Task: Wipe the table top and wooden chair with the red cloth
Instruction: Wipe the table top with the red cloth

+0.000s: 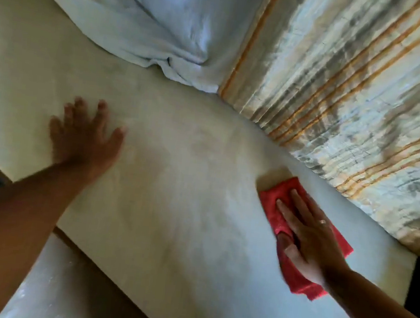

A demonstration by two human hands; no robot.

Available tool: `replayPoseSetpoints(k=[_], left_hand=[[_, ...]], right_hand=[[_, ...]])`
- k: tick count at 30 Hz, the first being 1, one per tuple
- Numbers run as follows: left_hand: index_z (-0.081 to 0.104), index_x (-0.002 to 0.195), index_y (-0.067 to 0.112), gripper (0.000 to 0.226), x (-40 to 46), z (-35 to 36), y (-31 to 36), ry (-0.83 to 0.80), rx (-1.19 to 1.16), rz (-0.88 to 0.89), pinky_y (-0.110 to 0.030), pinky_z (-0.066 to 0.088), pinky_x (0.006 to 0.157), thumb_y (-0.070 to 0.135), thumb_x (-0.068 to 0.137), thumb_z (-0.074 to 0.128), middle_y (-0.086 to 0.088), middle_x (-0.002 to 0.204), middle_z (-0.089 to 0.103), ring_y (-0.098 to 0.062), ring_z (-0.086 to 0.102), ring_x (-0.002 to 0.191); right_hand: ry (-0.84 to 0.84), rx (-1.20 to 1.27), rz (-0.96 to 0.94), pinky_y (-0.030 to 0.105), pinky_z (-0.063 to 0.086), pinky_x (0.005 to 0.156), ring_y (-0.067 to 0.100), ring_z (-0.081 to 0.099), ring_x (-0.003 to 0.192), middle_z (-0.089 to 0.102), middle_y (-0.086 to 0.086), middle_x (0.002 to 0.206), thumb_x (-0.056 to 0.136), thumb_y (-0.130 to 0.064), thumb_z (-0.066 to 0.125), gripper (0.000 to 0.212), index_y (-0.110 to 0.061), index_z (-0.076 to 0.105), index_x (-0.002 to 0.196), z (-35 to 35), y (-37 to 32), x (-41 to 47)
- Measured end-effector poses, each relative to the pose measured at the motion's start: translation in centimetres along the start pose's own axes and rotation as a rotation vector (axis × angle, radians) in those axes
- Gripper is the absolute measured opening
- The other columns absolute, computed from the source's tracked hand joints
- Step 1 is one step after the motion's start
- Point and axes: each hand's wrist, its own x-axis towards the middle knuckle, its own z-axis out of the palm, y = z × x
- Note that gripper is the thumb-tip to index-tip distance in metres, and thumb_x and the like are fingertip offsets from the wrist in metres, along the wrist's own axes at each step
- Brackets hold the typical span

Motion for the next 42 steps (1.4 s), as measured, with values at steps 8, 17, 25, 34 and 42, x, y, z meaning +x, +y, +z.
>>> replayPoseSetpoints(k=[8, 17, 25, 34, 42], left_hand=[[0.015, 0.158, 0.027, 0.075, 0.0, 0.0, 0.1, -0.019, 0.086, -0.039, -0.054, 0.013, 0.119, 0.066, 0.094, 0.018, -0.018, 0.165, 0.013, -0.036, 0.017, 0.15], [0.009, 0.158, 0.037, 0.064, 0.4, -0.5, -1.6, -0.101, -0.18, -0.014, -0.043, -0.006, 0.122, 0.057, 0.098, 0.001, -0.006, 0.168, -0.002, -0.022, -0.004, 0.154], [0.043, 0.148, 0.033, 0.087, -5.8, -4.8, -0.9, -0.213, -0.39, 0.126, -0.042, 0.024, 0.115, 0.081, 0.079, 0.021, -0.003, 0.16, 0.035, -0.025, 0.03, 0.146], [0.055, 0.127, 0.019, 0.06, -12.3, -6.5, 0.5, -0.372, -0.16, 0.324, -0.035, 0.046, 0.085, 0.057, 0.083, 0.069, -0.003, 0.117, 0.059, -0.025, 0.057, 0.108], [0.064, 0.113, 0.021, 0.036, -21.2, -8.7, -13.4, -0.584, -1.308, -0.139, -0.034, 0.059, 0.083, 0.017, 0.08, 0.08, -0.005, 0.113, 0.071, -0.02, 0.071, 0.101]], right_hand=[[0.082, -0.117, -0.564, 0.045, 0.013, 0.119, 0.032, 0.012, 0.148, 0.014, 0.004, 0.163, 0.094, -0.052, 0.03, 0.06, -0.036, 0.022, 0.152, -1.3, -11.0, 24.8], [0.044, -0.172, -0.594, 0.051, 0.013, 0.117, 0.039, 0.012, 0.147, 0.011, 0.008, 0.163, 0.093, -0.056, 0.021, 0.066, -0.033, 0.01, 0.154, -0.1, -19.1, 25.7], [-0.051, 0.034, -0.58, 0.045, 0.003, 0.117, 0.03, 0.009, 0.149, 0.011, 0.005, 0.163, 0.094, -0.067, 0.023, 0.068, -0.036, 0.01, 0.153, 0.9, -18.0, 11.0], [-0.355, 0.096, -0.052, 0.037, 0.055, 0.078, 0.018, 0.059, 0.086, 0.061, -0.002, 0.097, 0.069, -0.063, 0.072, 0.059, -0.021, 0.054, 0.106, -3.5, -16.7, 10.9], [-0.44, 0.461, -0.276, 0.018, 0.047, 0.056, 0.016, 0.068, 0.073, 0.067, -0.005, 0.08, 0.071, -0.038, 0.08, 0.032, -0.021, 0.063, 0.092, -4.7, -28.0, 6.5]])
